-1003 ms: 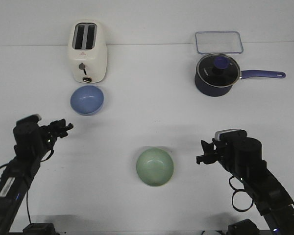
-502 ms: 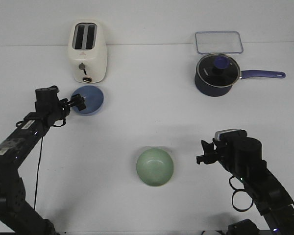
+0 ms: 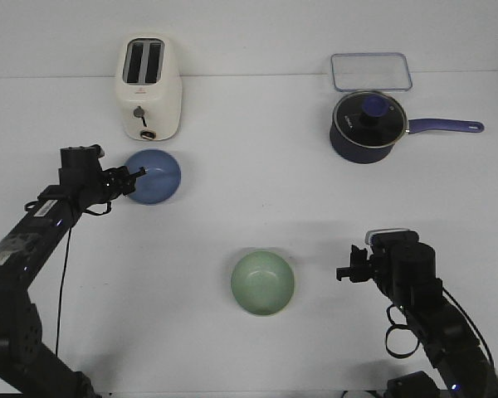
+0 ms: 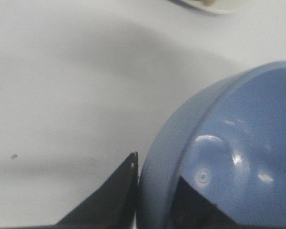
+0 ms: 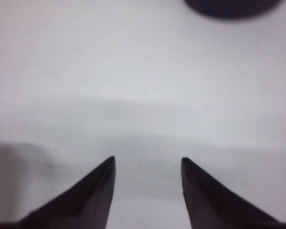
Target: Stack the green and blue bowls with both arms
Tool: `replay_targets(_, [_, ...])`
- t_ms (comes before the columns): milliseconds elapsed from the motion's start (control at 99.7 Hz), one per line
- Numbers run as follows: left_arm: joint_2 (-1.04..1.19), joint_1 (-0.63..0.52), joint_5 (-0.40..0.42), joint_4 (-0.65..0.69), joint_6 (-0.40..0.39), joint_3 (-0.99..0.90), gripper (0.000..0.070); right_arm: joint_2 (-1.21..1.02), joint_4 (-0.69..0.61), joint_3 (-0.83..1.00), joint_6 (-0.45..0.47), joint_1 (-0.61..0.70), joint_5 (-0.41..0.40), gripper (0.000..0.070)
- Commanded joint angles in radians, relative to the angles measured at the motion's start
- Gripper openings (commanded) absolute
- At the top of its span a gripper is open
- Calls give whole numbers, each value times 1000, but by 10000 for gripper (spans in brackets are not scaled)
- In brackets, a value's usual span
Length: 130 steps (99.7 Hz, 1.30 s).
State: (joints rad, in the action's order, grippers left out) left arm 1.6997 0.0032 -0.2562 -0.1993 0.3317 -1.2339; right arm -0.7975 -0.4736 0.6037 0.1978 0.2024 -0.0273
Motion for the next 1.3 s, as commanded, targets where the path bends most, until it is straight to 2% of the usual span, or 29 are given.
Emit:
replay_targets(0, [-60,-19,-37,-35,-63,-20,14,5,47,-29,8,-19,2,282])
replay_targets(120, [-166,-88,-103,-122,-107,-13,14,4,61,-67,14,-61,-2,282])
replay_targets(261, [-243,-236,-191,-174,-124,5,14,5,72,-68,14,-79,-27,282])
replay_targets(431, [-252,-472,-190,-173,-130,50,14,5,76,-68,14,-79,-47,282])
replay_targets(562, [-224,-597,-179,-172,-140,70,14,5,76,-68,14,-79,-53,282])
replay_targets(843, [-127,-714,-133,-170,-163,70,17,5,76,-68,14,-79,-61,282])
replay_targets(883, [-122,-719,-129,-168,-163,70,42,5,76,-68,14,-79,-63,282])
replay_targets(913, [-121,-722,-129,-167,-162,70,110,5,76,-68,14,-79,-63,282])
replay_targets(983, [-121,-724,-120,-164,-162,70,329,5,77,-68,14,-79,-63,282])
replay_targets(1023, [-124,-724,-117,-165,-162,70,399,5,77,-68,14,-79,-63,282])
replay_targets(1194, [-188,-671,-111,-164,-172,70,404,5,85,-68,13,-79,-62,282])
replay_targets(1294, [-267,-618,-27,-164,-194,70,395,5,107,-68,13,-80,-62,282])
